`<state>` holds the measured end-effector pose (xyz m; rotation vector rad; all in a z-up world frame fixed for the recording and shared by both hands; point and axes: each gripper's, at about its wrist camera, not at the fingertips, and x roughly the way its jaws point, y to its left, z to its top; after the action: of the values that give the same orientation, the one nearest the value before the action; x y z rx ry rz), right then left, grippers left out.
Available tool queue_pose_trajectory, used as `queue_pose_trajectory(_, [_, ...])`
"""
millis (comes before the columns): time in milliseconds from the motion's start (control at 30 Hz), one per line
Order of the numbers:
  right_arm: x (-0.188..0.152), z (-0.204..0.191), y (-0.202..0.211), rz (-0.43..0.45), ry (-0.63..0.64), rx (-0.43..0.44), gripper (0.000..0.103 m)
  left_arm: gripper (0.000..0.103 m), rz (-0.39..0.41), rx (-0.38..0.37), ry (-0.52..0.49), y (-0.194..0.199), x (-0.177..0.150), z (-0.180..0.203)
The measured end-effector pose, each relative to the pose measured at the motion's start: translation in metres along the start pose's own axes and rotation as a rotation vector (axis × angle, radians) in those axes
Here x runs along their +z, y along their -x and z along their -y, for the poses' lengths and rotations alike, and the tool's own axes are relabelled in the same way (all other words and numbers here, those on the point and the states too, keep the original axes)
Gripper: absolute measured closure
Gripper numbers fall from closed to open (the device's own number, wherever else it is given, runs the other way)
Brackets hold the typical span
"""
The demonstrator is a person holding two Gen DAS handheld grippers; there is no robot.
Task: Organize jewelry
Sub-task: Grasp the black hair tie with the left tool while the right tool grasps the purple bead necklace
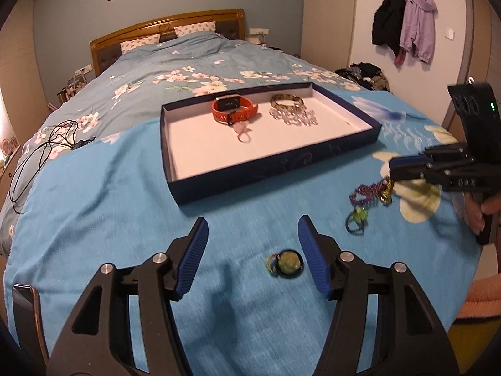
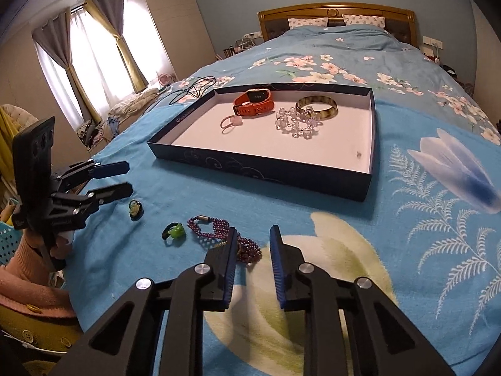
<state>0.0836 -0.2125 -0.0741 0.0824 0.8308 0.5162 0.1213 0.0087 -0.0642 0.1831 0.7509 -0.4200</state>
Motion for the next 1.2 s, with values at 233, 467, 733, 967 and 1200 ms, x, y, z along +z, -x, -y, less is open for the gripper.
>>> queue_pose_trajectory(233, [-0.004,-0.003,-0.005,-0.042,0.014,0.003,0.086,0.041,-0.028,-0.047,-0.03,0.002,-0.011,0.008])
queue_pose_trajectory(467, [-0.003,-0.003,-0.005,-0.036,0.02,0.001,0.086,0.051,-0.048,-0.027,-0.05,-0.004,-0.014,0.014])
queue_pose_trajectory(733, [-0.002,-0.004,-0.004,-0.031,0.021,0.014,0.086,0.067,-0.053,-0.056,-0.137,-0.006,-0.008,0.031])
queue_pose_trajectory(967, [-0.003,-0.007,-0.004,-0.031,0.022,0.021,0.086,0.067,-0.115,-0.043,-0.157,-0.022,-0.006,0.033])
queue_pose_trajectory(1200, [-0.004,-0.006,-0.003,-0.027,0.015,0.028,0.086,0.081,-0.118,-0.038,-0.148,-0.023,-0.006,0.03])
